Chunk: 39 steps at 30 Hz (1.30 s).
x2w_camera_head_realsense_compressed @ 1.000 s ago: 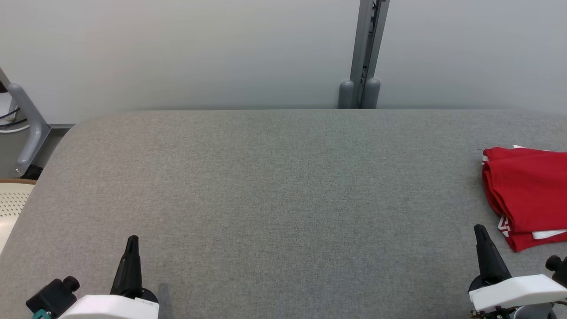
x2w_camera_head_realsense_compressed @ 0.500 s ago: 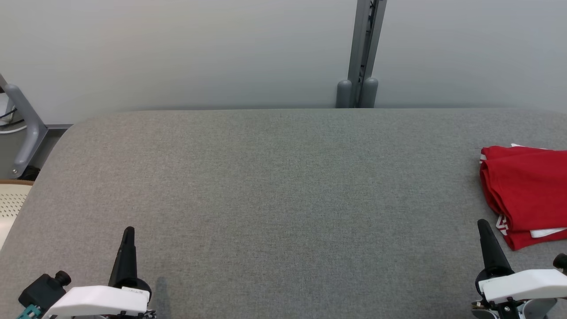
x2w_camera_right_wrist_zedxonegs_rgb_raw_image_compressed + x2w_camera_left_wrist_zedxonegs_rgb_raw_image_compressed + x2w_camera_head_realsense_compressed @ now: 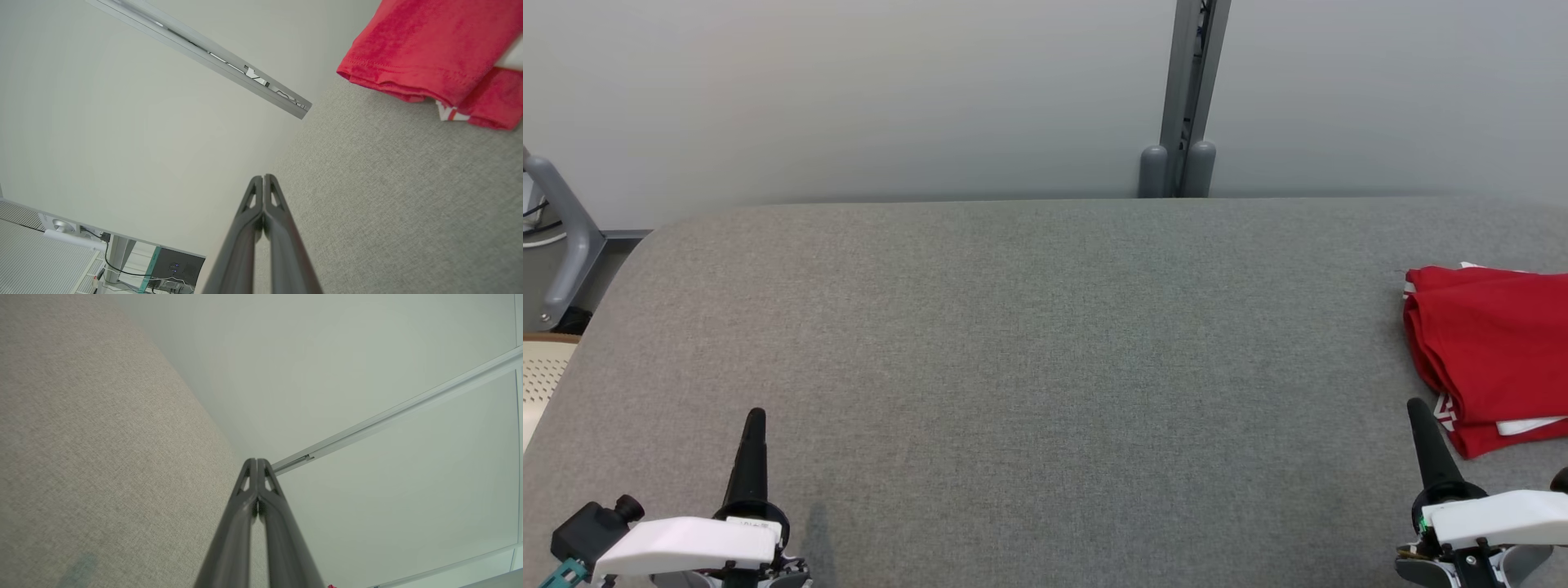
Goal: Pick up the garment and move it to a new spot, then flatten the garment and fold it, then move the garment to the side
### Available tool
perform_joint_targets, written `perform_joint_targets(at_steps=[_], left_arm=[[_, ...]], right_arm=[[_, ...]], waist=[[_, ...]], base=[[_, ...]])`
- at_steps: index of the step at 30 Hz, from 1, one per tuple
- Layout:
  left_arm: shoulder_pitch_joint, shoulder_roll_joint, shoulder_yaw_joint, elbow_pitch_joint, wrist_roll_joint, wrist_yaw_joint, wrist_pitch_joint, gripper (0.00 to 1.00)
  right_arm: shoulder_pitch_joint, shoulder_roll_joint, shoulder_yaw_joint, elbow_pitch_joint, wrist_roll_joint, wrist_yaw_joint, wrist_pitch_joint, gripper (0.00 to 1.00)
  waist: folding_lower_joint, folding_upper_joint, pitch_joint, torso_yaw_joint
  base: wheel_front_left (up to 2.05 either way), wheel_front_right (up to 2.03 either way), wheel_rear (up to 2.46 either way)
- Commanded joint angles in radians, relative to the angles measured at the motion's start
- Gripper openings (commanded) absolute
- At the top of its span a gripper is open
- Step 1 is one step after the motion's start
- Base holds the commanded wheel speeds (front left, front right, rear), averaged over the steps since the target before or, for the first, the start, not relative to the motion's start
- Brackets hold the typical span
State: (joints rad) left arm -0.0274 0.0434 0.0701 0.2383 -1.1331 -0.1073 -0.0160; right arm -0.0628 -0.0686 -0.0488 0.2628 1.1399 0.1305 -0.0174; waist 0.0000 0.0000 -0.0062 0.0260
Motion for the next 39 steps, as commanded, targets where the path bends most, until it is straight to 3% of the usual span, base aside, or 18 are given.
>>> perform_joint_targets(at_steps=[1, 39], left_arm=[[-0.029, 0.007, 0.008, -0.008, -0.034, -0.008, 0.009, 0.0], [-0.074, 0.009, 0.036, 0.003, -0.349, -0.021, 0.097, 0.0]], right_arm=[[-0.022, -0.003, -0.008, -0.014, 0.034, 0.0, 0.012, 0.0], [-0.042, 0.012, -0.051, -0.018, 0.346, 0.0, 0.1, 0.0]], waist=[[0.0, 0.0, 0.0, -0.001], [0.0, 0.0, 0.006, -0.017]], base=[[0.0, 0.0, 0.0], [0.0, 0.0, 0.0]])
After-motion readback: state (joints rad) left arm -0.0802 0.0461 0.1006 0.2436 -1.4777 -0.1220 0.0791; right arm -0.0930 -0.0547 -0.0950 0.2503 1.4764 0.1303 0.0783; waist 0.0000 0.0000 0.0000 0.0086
